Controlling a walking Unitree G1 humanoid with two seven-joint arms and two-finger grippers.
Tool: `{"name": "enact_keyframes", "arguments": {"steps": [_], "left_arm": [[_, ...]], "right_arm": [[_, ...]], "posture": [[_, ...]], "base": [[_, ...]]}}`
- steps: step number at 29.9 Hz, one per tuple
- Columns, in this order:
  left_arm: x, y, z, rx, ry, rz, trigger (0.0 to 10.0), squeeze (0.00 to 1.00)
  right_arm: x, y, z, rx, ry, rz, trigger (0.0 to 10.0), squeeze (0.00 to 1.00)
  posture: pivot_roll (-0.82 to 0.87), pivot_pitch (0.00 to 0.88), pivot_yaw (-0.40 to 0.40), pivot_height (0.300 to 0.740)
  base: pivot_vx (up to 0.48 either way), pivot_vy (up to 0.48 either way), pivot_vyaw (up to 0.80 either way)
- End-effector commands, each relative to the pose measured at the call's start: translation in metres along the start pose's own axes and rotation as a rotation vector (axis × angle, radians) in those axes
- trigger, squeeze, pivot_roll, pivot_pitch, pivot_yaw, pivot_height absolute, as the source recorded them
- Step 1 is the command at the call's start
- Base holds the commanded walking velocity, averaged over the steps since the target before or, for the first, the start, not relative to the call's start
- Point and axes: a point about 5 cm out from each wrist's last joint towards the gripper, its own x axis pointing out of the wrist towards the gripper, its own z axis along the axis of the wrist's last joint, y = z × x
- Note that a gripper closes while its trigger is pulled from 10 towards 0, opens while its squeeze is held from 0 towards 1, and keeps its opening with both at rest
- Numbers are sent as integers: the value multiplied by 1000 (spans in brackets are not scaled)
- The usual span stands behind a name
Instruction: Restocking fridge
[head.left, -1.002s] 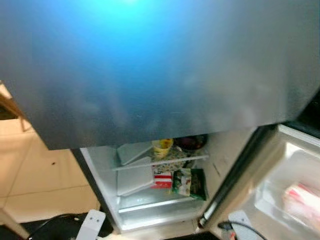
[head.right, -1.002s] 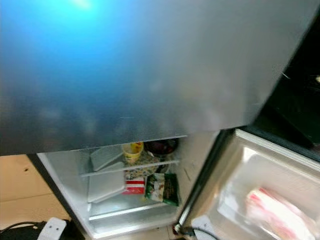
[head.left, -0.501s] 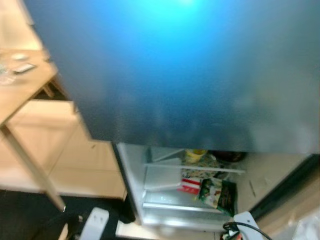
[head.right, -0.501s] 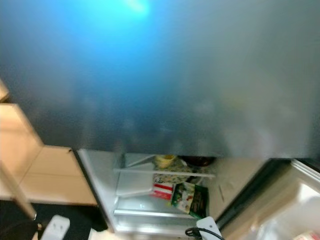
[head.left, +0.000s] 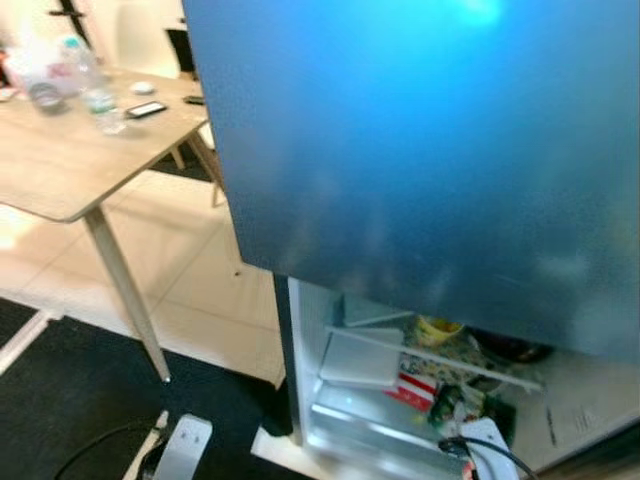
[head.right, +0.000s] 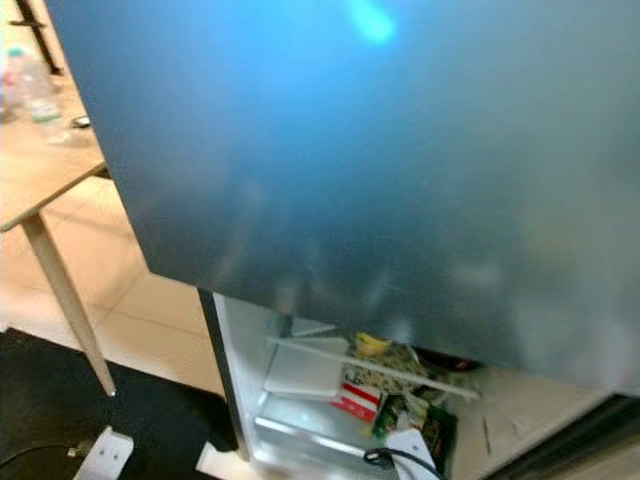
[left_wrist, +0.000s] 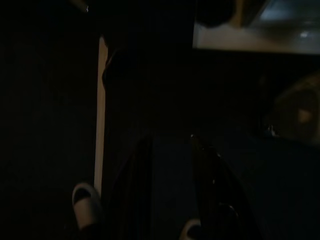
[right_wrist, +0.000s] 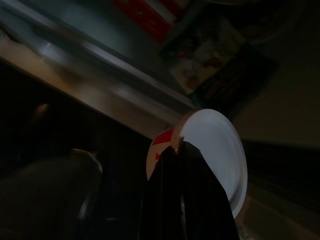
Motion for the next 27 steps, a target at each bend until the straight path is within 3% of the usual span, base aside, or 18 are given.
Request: {"name": "enact_keyframes", "arguments": {"steps": [1,3,5,10,15,19,24,25,26,27], "left_arm": [[1,3,3,5,-5,3,10000,290],[0,4,2,7,-5,4,10000,290],[0,5,2,10,-3,6,10000,286],[-1,11,1,22,-7,23,10000,294],[-2,16,0,24,-14,34,10000,290],[-3,20,0,27,-16,40,10000,290],[-4,26,0,29,-21,42,10000,294],[-4,28,0,29,-22,43,10000,294],[-4,28,0,29,-22,43,10000,294],[-6,33,-3,14,-22,56,10000,294]], "right_arm": [[2,-3,10,89,-31,-33,10000,0],[2,-6,14,135,-49,-51,10000,0],[4,-12,25,242,-92,-90,10000,0],[5,-16,47,435,-186,-121,10000,0],[5,-14,62,500,-248,-111,10000,0],[4,-15,74,488,-304,-131,10000,0],[1,-31,92,412,-400,-215,10000,0],[-1,-36,99,356,-435,-242,10000,0],[-1,-36,99,356,-435,-242,10000,0],[-4,-41,109,246,-491,-269,10000,0]], "posture": [[12,0,-15,740],[13,0,-10,740],[12,0,-3,740],[23,0,18,740],[31,0,24,740],[39,0,26,740],[32,5,39,740],[25,22,37,740],[25,22,37,740],[33,35,38,740]], "base": [[0,0,800],[0,0,800],[0,0,519],[0,0,0],[0,0,0],[0,0,0],[0,0,0],[0,0,0],[0,0,0],[0,0,0]]}}
